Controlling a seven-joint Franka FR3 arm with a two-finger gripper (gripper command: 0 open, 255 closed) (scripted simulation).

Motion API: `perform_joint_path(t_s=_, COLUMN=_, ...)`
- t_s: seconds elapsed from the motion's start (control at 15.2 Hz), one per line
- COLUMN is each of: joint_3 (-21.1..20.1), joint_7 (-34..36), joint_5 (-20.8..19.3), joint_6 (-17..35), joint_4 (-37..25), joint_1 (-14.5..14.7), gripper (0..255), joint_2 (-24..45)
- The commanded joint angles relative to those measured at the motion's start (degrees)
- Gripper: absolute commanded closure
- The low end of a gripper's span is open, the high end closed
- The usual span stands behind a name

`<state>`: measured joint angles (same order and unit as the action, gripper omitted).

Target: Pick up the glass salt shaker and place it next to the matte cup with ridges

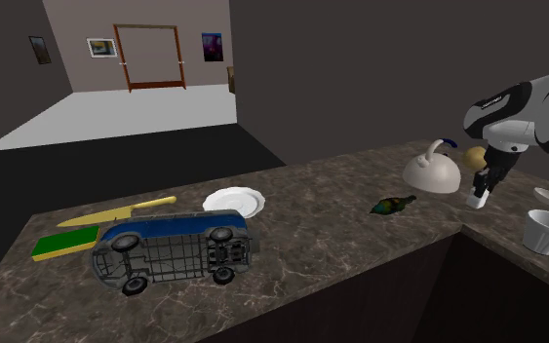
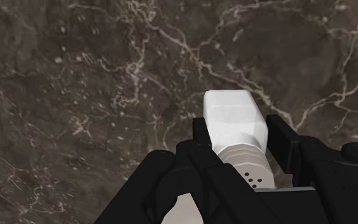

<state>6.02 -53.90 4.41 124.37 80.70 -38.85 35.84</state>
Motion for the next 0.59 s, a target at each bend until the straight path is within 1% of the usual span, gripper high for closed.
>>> perform_joint_path(t_s=0.0, joint_3=-0.01, joint_7=-0.03, joint_5=0.02, joint_6=0.19, joint_4=0.10, joint_1=-0.02, gripper=255, joint_2=0.07)
perform_joint_path(t_s=0.33, joint_3=-0.01, joint_7=-0.03, joint_5=0.02, joint_6=0.19, joint_4=0.10, joint_1=-0.02, gripper=255, joint_2=0.07)
perform_joint_path(t_s=0.4, joint_3=-0.01, joint_7=-0.03, joint_5=0.02, joint_6=0.19, joint_4=0.10, joint_1=-0.02, gripper=0, joint_2=0.07)
perform_joint_path(t_s=0.53, joint_3=-0.01, joint_7=-0.03, joint_5=0.02, joint_6=0.19, joint_4=0.10, joint_1=-0.02, gripper=0, joint_2=0.07)
